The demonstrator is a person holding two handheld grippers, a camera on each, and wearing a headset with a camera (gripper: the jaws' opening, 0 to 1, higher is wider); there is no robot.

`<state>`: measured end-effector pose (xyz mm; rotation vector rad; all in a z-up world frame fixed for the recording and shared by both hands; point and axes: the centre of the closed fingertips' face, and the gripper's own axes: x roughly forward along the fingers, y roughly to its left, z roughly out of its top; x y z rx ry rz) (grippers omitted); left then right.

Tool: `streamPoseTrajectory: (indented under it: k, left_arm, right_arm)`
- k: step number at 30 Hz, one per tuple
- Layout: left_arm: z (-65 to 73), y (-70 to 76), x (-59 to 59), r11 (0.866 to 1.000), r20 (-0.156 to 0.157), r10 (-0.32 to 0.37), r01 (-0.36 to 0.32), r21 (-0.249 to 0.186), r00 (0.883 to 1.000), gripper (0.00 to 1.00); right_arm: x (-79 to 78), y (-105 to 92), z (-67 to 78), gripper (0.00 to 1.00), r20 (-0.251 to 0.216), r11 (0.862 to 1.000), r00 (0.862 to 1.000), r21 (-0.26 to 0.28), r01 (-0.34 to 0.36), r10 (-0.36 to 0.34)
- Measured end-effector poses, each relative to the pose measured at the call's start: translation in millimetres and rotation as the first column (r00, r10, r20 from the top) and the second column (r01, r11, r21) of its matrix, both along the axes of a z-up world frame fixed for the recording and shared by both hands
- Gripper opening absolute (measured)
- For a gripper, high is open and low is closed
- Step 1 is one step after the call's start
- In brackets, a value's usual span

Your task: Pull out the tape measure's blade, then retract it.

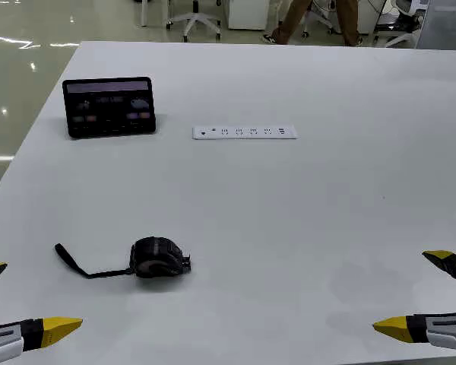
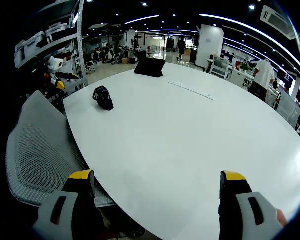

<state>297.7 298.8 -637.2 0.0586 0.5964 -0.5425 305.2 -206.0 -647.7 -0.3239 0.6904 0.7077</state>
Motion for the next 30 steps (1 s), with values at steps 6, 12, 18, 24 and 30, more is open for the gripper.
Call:
streamPoseTrajectory:
  k: [6, 12, 18, 24, 30]
  left_arm:
    - [0.8, 0.1, 2.2, 1.000, 0.003, -0.004, 0.004, 0.003, 1.000, 1.00]
    - [0.4, -0.6, 2.5, 1.000, 0.002, -0.005, 0.005, 0.003, 1.000, 1.00]
    - [0.1, -1.6, 1.9, 1.000, 0.006, -0.017, 0.017, 0.006, 1.000, 1.00]
    - [5.8, -3.7, 6.0, 0.999, 0.042, -0.039, 0.039, 0.004, 0.998, 1.00]
    - [2.2, -13.3, 10.7, 0.995, 0.011, -0.097, 0.097, 0.010, 0.995, 1.00]
  right_arm:
    - [0.1, 0.7, -2.1, 1.00, -0.003, 1.000, 1.000, 0.000, -0.005, 0.005]
    - [2.5, 3.6, -2.0, 1.00, -0.004, 1.000, 1.000, 0.002, -0.010, 0.010]
    - [8.2, 3.8, 0.4, 1.00, 0.018, 1.000, 1.000, -0.005, -0.017, 0.017]
    - [13.2, 8.3, 3.1, 1.00, 0.020, 1.000, 0.999, -0.002, -0.031, 0.031]
    - [21.1, 30.5, 0.4, 1.00, 0.028, 0.994, 0.993, -0.006, -0.110, 0.110]
